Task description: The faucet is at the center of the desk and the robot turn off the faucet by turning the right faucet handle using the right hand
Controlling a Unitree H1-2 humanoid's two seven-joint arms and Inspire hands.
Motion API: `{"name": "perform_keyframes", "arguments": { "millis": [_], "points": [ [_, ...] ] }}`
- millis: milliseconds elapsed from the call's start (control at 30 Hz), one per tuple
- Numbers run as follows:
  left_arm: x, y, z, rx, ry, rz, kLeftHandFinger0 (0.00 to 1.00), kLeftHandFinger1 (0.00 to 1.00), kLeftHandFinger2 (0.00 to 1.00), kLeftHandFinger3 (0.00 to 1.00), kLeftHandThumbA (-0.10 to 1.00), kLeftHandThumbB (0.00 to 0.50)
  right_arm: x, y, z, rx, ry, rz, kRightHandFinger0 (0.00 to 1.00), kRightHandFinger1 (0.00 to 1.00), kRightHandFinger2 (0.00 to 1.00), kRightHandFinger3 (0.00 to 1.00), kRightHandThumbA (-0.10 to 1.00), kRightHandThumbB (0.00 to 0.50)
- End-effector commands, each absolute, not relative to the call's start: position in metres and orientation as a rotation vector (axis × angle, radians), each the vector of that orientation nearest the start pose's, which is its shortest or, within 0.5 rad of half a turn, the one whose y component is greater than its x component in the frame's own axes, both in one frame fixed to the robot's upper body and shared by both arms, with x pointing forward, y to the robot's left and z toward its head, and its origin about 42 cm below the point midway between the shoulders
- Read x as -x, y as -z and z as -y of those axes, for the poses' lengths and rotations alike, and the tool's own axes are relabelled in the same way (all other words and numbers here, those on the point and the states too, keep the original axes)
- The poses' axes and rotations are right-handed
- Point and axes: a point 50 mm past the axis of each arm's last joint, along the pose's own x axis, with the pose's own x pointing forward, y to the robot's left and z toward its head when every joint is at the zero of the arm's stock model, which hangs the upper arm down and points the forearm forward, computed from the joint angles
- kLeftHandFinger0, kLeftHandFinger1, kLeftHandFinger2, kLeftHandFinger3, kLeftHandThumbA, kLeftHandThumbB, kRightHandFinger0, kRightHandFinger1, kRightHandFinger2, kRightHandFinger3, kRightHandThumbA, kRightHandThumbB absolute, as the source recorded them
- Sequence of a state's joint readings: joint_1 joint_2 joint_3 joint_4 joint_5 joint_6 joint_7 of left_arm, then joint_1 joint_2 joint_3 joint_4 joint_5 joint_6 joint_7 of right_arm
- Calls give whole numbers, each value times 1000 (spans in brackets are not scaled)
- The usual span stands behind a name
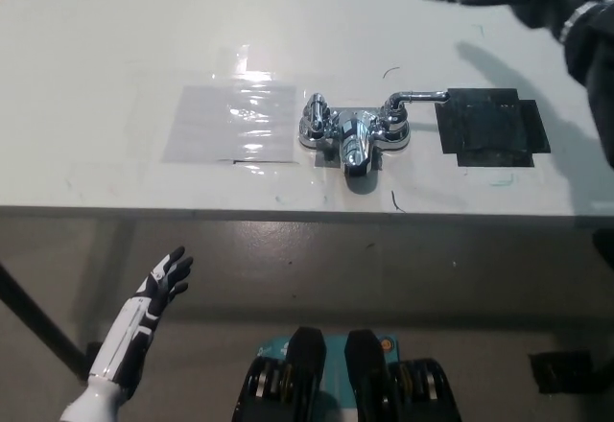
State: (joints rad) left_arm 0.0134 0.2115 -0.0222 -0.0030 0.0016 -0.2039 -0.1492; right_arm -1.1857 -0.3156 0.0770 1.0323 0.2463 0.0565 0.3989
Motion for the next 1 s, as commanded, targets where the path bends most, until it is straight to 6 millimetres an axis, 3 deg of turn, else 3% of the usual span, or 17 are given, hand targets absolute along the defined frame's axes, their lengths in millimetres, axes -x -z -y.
{"name": "perform_keyframes", "arguments": {
  "millis": [0,67,367,633,667,767,967],
  "points": [
    [-273,-118,-263,-221,214,249,1000,1000,1000,1000,1000,422,-592,-383,209,191,-487,119,1000,1000,1000,1000,1000,384],
    [-271,-117,-264,-222,210,239,1000,1000,1000,1000,1000,433,-594,-373,203,198,-486,67,1000,1000,1000,1000,1000,416],
    [-271,-116,-263,-226,214,235,1000,1000,1000,1000,1000,436,-596,-341,200,232,-442,-49,1000,1000,1000,1000,1000,460],
    [-273,-117,-263,-238,222,243,1000,1000,1000,1000,1000,430,-595,-335,195,241,-462,-60,1000,1000,1000,1000,1000,479],
    [-273,-117,-262,-243,223,243,1000,1000,1000,1000,1000,435,-595,-333,195,252,-463,-58,1000,1000,1000,1000,1000,448],
    [-273,-117,-262,-234,221,240,1000,1000,1000,1000,1000,440,-594,-330,192,262,-470,-62,1000,1000,1000,1000,1000,437],
    [-275,-119,-263,-234,222,248,1000,1000,1000,1000,1000,437,-594,-327,194,269,-459,-84,1000,1000,1000,1000,1000,462]
  ]
}}
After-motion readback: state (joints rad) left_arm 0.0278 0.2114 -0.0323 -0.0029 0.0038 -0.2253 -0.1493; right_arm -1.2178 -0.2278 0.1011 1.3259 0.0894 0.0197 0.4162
